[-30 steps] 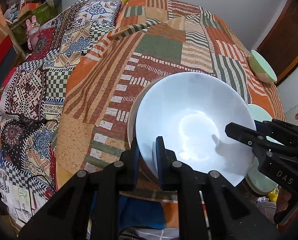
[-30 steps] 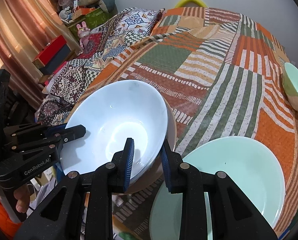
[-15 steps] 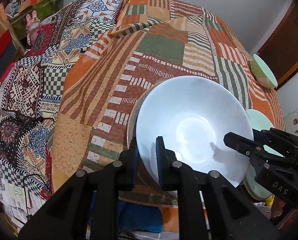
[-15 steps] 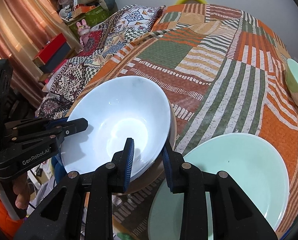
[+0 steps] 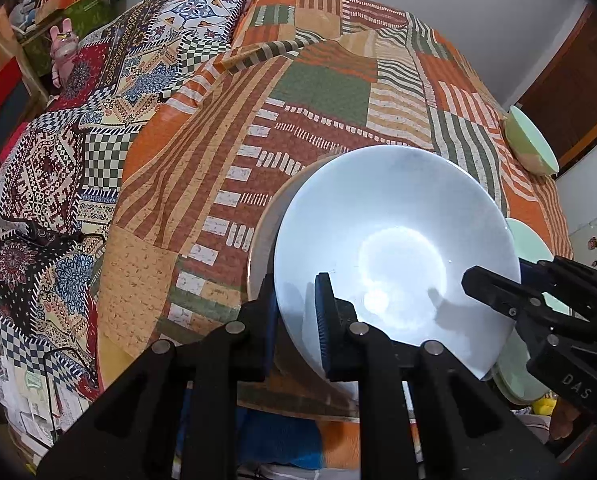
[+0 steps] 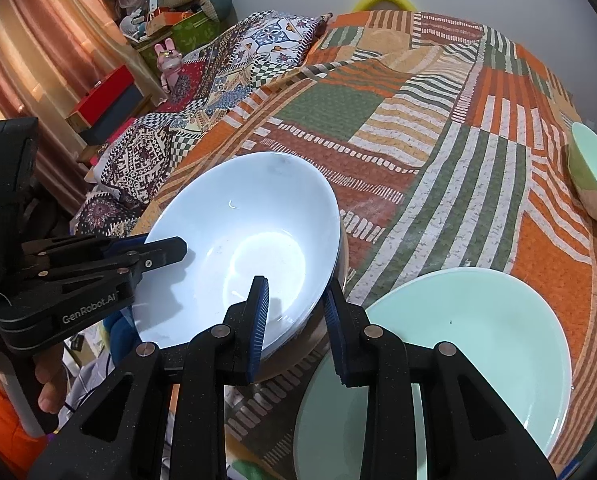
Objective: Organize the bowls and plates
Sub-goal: 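Lower the white spotted bowl into the pink bowl and open both grippers, then move both grippers toward the mint green bowl rim, then close both grippers on the mint green bowl rim, then lift the mint green bowl with both grippers and carry it toward the stack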
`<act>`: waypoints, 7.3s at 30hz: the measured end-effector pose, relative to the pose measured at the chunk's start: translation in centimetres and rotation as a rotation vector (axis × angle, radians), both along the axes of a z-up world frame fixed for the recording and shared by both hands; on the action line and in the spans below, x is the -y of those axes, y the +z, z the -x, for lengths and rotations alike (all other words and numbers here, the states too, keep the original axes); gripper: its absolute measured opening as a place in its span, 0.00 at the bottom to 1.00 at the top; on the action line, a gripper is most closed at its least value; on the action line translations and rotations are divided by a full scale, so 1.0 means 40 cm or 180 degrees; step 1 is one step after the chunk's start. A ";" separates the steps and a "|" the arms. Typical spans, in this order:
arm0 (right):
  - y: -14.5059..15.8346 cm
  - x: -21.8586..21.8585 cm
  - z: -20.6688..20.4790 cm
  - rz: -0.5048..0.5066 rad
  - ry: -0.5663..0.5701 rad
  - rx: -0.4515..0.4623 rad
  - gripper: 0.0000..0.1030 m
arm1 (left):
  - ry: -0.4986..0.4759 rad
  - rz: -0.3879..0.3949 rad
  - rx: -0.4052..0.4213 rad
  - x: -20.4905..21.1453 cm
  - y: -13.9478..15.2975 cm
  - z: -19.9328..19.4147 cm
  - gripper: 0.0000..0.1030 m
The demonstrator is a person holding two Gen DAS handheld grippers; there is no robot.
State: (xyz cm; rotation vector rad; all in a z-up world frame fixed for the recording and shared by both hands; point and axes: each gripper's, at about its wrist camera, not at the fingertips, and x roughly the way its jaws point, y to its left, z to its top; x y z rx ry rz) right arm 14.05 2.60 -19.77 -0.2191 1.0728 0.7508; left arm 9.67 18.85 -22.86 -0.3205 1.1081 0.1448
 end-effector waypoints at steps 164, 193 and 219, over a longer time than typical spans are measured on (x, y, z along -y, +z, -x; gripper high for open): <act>0.298 0.424 -0.122 -0.0549 -0.1153 0.0716 0.25 | -0.0932 -0.0118 0.0958 0.439 0.388 -0.197 0.12; 0.134 0.060 0.022 -0.0444 -0.0199 0.0248 0.25 | 0.0027 -0.0007 0.0526 0.050 0.204 0.083 0.12; 0.009 -0.017 0.033 -0.0116 -0.0085 -0.0067 0.25 | 0.0222 -0.0087 0.0231 0.002 0.045 0.087 0.12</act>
